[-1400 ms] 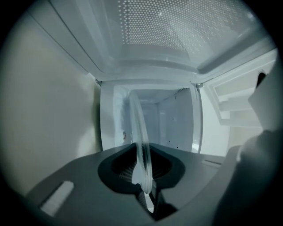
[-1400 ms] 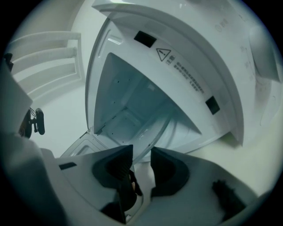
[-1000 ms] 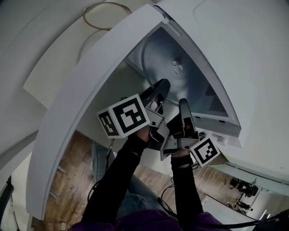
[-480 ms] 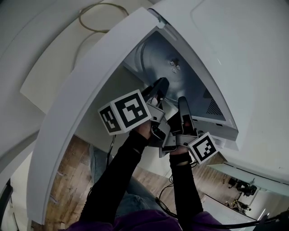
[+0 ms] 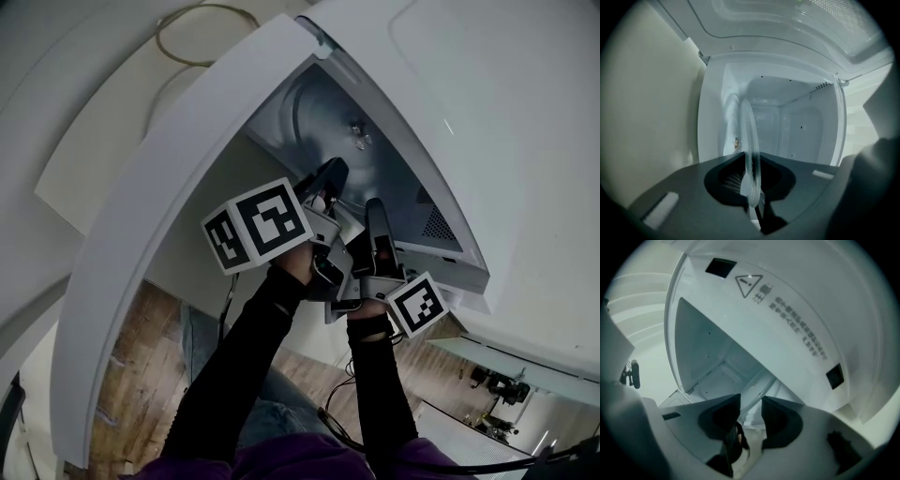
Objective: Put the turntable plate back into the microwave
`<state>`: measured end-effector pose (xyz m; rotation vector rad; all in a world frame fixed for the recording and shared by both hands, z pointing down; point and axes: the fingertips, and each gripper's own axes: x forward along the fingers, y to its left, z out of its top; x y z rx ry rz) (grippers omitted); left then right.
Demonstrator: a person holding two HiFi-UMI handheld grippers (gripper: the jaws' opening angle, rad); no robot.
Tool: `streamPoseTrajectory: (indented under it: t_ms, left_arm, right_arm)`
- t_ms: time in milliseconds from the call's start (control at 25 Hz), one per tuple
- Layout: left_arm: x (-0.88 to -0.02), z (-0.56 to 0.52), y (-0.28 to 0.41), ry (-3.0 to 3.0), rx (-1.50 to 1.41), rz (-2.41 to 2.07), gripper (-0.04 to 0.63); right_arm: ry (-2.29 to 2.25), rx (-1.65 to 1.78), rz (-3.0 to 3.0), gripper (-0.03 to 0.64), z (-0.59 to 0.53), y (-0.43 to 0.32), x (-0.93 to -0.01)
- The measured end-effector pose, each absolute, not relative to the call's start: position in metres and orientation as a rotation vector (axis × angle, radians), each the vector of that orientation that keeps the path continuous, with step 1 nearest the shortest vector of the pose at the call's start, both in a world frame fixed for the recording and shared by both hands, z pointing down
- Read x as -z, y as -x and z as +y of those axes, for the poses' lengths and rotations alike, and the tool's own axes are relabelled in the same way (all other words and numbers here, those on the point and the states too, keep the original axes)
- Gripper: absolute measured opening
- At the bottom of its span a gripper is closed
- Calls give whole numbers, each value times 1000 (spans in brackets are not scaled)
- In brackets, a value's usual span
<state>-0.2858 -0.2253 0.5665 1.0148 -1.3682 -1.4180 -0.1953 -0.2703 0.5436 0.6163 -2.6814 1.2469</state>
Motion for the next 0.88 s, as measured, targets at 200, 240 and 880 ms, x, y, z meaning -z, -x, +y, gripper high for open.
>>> streamPoseTrajectory:
  t_ms: [200, 240, 880]
  left_arm:
    - [-565, -229, 289, -1018, 1396, -1385, 40]
    - [-564, -230, 289, -1024, 1388, -1391, 41]
    - [-564, -237, 294, -1017, 1358, -1376, 34]
  right_arm:
    - [-657, -1231, -2632, 142, -272, 195, -547]
    - [-676, -1206, -2623, 152, -271, 195, -546]
    - [-477, -1481, -2553, 104, -243, 215, -546]
